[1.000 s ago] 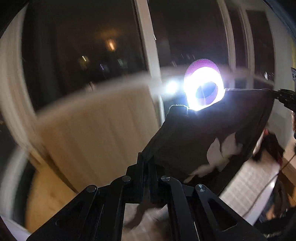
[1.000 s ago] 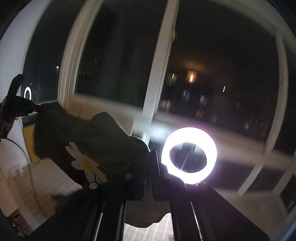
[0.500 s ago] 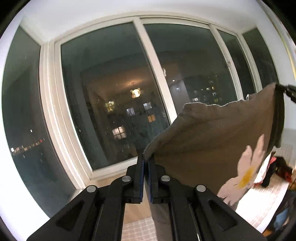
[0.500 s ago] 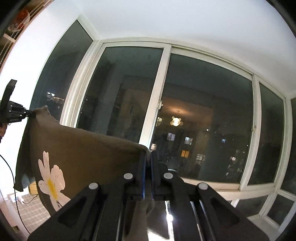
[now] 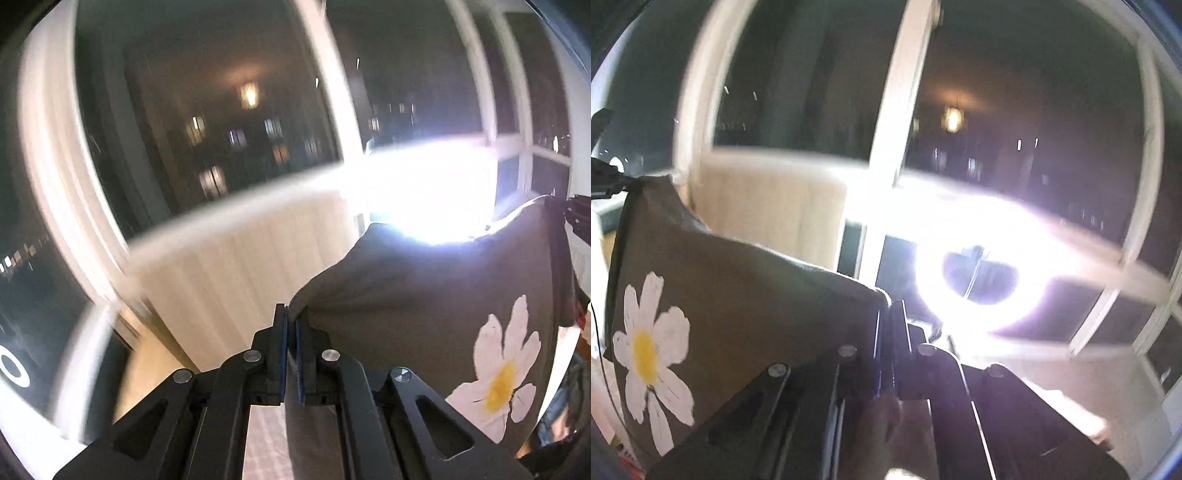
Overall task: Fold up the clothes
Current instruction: 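Raise the sweatshirt by two edges with both tools, stretching it open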
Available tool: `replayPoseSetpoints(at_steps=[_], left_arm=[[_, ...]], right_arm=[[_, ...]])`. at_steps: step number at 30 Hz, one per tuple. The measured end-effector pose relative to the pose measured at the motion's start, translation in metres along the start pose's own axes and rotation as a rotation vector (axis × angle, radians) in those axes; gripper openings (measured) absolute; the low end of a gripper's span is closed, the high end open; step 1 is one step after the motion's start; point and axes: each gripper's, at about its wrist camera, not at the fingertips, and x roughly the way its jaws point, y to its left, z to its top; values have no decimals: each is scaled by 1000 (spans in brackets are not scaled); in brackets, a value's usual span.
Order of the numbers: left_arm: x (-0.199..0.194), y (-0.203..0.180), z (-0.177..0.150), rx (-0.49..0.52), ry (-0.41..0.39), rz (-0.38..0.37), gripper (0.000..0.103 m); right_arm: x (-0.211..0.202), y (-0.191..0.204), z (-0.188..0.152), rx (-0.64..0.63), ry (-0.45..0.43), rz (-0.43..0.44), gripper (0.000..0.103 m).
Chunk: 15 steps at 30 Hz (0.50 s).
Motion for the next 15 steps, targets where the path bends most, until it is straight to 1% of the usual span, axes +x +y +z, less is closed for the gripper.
replayPoseSetpoints(at_steps=[2, 4, 5, 6, 7, 8, 9, 10, 11, 12, 13, 15], left_arm=[[69, 3, -7, -6, 91, -12, 3], [128, 6, -13, -15, 154, -5, 3], [158, 7, -14, -27, 176, -4, 3], [193, 6, -17, -35, 210, -7, 4], [225, 3, -21, -40, 258, -17, 9], [250, -2, -31, -50, 304, -15, 11], [272, -8, -45, -66, 345, -2, 11], [286, -14, -55, -72, 368, 0, 11], [291, -19, -63, -74, 380, -11, 11], [295, -22, -71, -80, 392, -26, 11], [294, -31, -81, -74, 399, -37, 11], [266, -43, -105, -37, 390, -49, 18]], right_arm=[[56, 8, -6, -4, 63, -18, 4], [117, 17, -7, -48, 117, -78, 5], [147, 19, -9, -57, 165, -97, 9], [176, 19, -13, -51, 232, -100, 14], [205, 19, -17, -44, 299, -103, 15], [228, 19, -23, -37, 351, -105, 15], [237, 19, -29, -36, 370, -104, 15], [237, 18, -35, -41, 372, -102, 15], [233, 15, -42, -45, 372, -94, 15], [226, 9, -49, -50, 368, -81, 20], [214, 6, -57, -53, 369, -60, 29], [184, 3, -78, -55, 381, -3, 41]])
